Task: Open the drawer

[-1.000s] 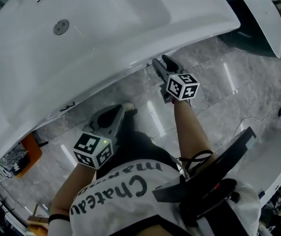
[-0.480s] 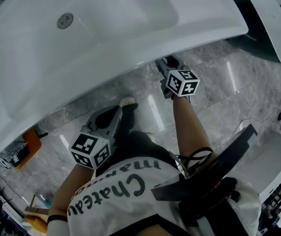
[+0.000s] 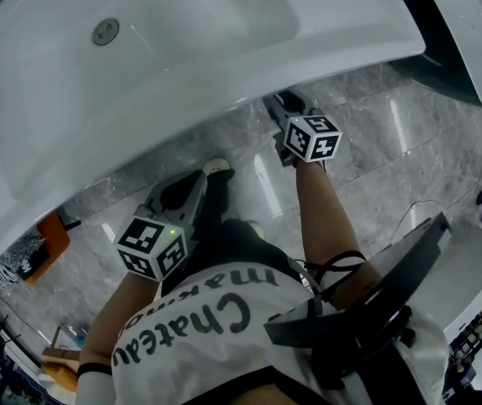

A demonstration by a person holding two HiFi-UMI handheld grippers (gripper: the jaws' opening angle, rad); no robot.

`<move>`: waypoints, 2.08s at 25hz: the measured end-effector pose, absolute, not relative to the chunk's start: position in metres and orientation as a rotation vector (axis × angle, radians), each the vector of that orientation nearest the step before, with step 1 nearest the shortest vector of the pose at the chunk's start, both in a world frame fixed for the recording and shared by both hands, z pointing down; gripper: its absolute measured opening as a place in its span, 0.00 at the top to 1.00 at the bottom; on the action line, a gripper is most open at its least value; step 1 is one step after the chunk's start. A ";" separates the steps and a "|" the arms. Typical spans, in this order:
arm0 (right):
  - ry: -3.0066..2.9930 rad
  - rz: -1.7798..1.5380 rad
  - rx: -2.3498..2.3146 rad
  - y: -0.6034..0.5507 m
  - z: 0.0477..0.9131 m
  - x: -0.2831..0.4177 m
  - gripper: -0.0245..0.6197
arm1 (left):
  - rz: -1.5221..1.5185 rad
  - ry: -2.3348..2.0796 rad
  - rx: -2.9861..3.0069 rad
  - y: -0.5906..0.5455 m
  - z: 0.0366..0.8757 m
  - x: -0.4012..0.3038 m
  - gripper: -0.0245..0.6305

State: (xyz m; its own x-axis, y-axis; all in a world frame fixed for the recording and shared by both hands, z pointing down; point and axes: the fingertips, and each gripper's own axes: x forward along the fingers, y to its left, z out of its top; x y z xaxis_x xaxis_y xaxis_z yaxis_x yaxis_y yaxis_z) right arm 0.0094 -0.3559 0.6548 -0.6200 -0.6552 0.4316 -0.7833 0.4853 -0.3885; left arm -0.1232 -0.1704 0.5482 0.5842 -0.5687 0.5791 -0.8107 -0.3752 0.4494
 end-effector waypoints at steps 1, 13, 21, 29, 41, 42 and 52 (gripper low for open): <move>-2.501 0.827 1.223 -0.353 0.655 0.011 0.74 | 0.434 -1.090 2.088 -0.169 0.547 -0.121 0.95; -2.402 0.826 1.097 -0.313 0.660 0.029 0.75 | 0.439 -1.075 2.060 -0.155 0.526 -0.102 0.95; -2.292 0.831 1.028 -0.280 0.661 0.047 0.75 | 0.441 -1.061 2.084 -0.147 0.498 -0.084 0.95; -2.213 0.846 0.983 -0.262 0.662 0.055 0.75 | 0.420 -1.060 2.083 -0.144 0.485 -0.084 0.95; -2.190 0.864 0.986 -0.258 0.661 0.058 0.76 | 0.432 -1.050 2.108 -0.143 0.488 -0.077 0.95; -2.188 0.866 0.982 -0.257 0.662 0.059 0.76 | 0.432 -1.051 2.106 -0.143 0.489 -0.077 0.95; -2.167 0.864 0.948 -0.249 0.662 0.065 0.76 | 0.451 -1.045 2.117 -0.138 0.487 -0.070 0.95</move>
